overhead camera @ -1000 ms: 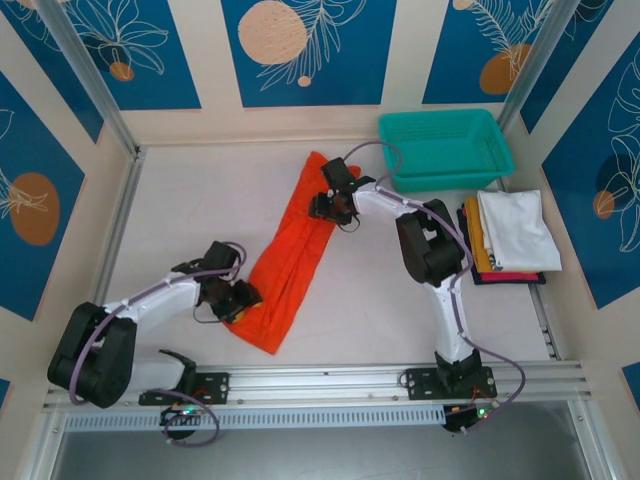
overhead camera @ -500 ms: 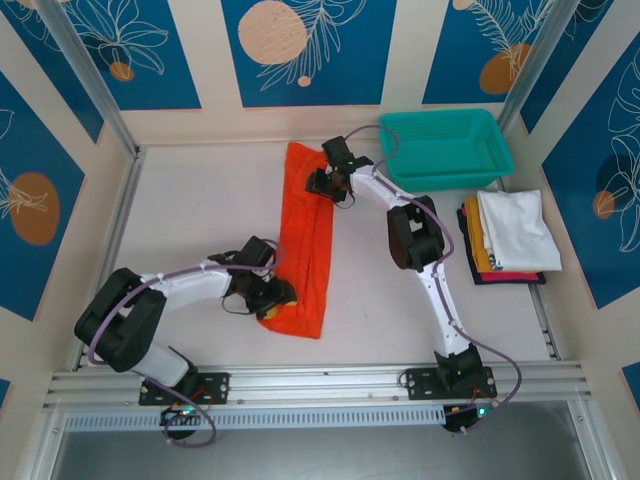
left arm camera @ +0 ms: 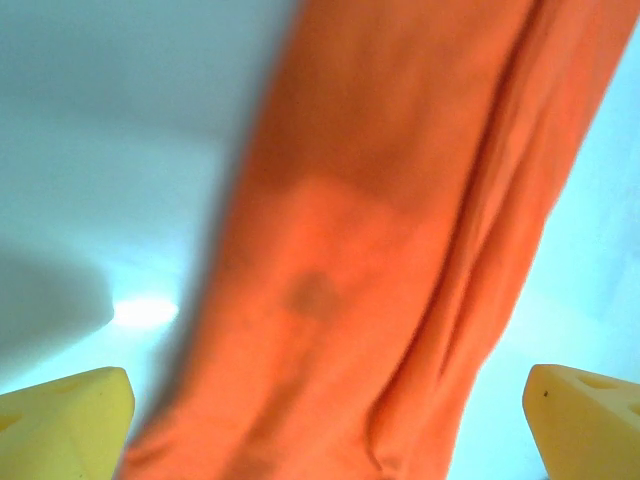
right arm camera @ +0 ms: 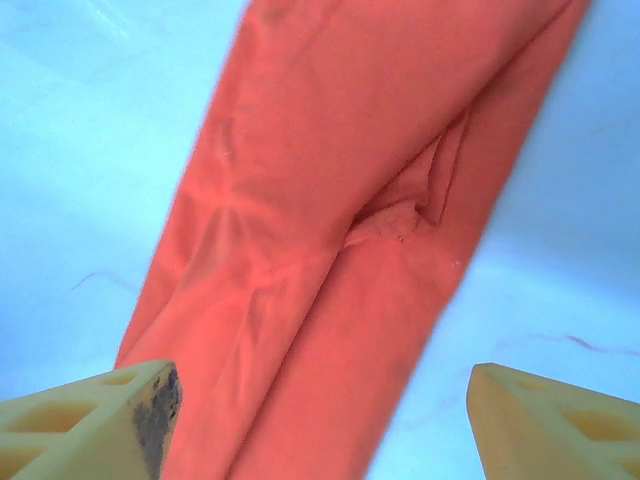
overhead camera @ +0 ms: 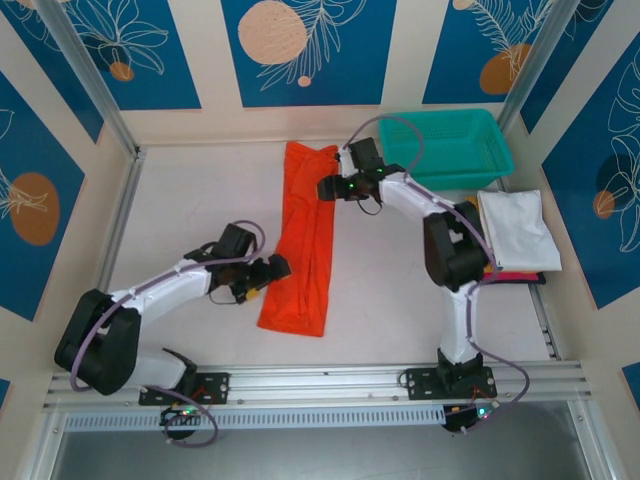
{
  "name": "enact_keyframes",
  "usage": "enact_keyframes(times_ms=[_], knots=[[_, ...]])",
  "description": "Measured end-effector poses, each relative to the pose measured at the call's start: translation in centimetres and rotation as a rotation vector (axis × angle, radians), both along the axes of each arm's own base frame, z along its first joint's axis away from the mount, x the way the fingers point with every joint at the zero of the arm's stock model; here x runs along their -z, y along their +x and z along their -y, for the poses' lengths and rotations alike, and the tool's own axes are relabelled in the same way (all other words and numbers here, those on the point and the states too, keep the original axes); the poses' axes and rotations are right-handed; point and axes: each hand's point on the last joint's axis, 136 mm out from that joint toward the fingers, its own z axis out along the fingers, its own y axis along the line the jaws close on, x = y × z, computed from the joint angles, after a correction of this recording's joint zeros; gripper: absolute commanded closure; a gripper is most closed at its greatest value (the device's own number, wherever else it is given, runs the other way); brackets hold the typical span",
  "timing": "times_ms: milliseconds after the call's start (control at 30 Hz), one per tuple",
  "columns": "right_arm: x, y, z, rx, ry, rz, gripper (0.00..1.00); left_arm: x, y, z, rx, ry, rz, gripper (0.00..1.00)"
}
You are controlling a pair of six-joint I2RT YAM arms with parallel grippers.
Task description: Fold and stack the t-shirts
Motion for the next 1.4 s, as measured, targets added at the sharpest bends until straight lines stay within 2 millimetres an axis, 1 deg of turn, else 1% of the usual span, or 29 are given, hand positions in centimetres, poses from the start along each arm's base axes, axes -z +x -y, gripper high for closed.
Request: enact_keyframes(times_ms=[33, 67, 100, 167, 200, 333, 367, 433, 533, 600, 633, 700, 767, 867, 1033, 1200, 1400], knots=[[-1.3, -1.0, 0.4, -0.018, -0.004, 0.037, 0.18, 0.0, 0.8, -1.0, -0.020, 0.014, 0.012, 0.00], [-2.2, -1.8, 0.6, -0.034, -0.007, 0.072, 0.17, -0.1, 1.6, -1.9, -0.038, 0.021, 0.022, 0.00], [-3.1, -3.0, 0.7, -0.058, -0.014, 0.107, 0.16, -0.3, 2.5, -2.8, -0.057, 0.029, 0.035, 0.00], [-4.0, -5.7, 0.6, -0.116, -0.046, 0.170, 0.15, -0.8, 4.2, -4.3, -0.089, 0.039, 0.061, 0.00], [-4.1, -7.5, 0.3, -0.157, -0.070, 0.196, 0.15, -1.1, 5.2, -5.0, -0.105, 0.041, 0.076, 0.00], [-3.0, -14.7, -2.0, -0.372, -0.162, 0.261, 0.15, -2.7, 8.2, -6.9, -0.132, 0.048, 0.129, 0.00], [-2.6, -16.2, -2.5, -0.422, -0.176, 0.269, 0.15, -3.0, 8.7, -7.2, -0.137, 0.047, 0.136, 0.00], [-1.9, -19.9, -3.9, -0.554, -0.201, 0.298, 0.16, -3.4, 9.6, -7.8, -0.141, 0.047, 0.150, 0.00], [-0.9, -24.8, -5.7, -0.733, -0.232, 0.321, 0.19, -3.4, 9.9, -8.6, -0.149, 0.042, 0.150, 0.00], [-0.5, -27.5, -7.2, -0.842, -0.251, 0.338, 0.24, -3.2, 9.9, -8.8, -0.150, 0.038, 0.145, 0.00], [-0.2, -28.7, -7.9, -0.889, -0.263, 0.342, 0.26, -3.2, 10.0, -8.9, -0.152, 0.034, 0.141, 0.00], [0.5, -30.4, -9.1, -0.966, -0.295, 0.345, 0.28, -2.9, 10.0, -8.9, -0.150, 0.029, 0.133, 0.00], [1.6, -31.5, -10.3, -1.029, -0.327, 0.339, 0.30, -2.7, 9.9, -8.9, -0.150, 0.024, 0.125, 0.00], [3.5, -32.0, -11.2, -1.085, -0.391, 0.315, 0.32, -2.6, 9.9, -8.8, -0.146, 0.008, 0.114, 0.00], [5.8, -31.8, -11.4, -1.125, -0.446, 0.277, 0.34, -2.2, 9.5, -9.2, -0.156, -0.005, 0.098, 0.00], [7.0, -31.8, -12.1, -1.158, -0.450, 0.257, 0.35, -1.7, 9.2, -9.7, -0.171, -0.010, 0.080, 0.00], [8.8, -32.4, -12.2, -1.210, -0.452, 0.215, 0.35, -1.5, 9.1, -10.0, -0.178, -0.011, 0.076, 0.00]])
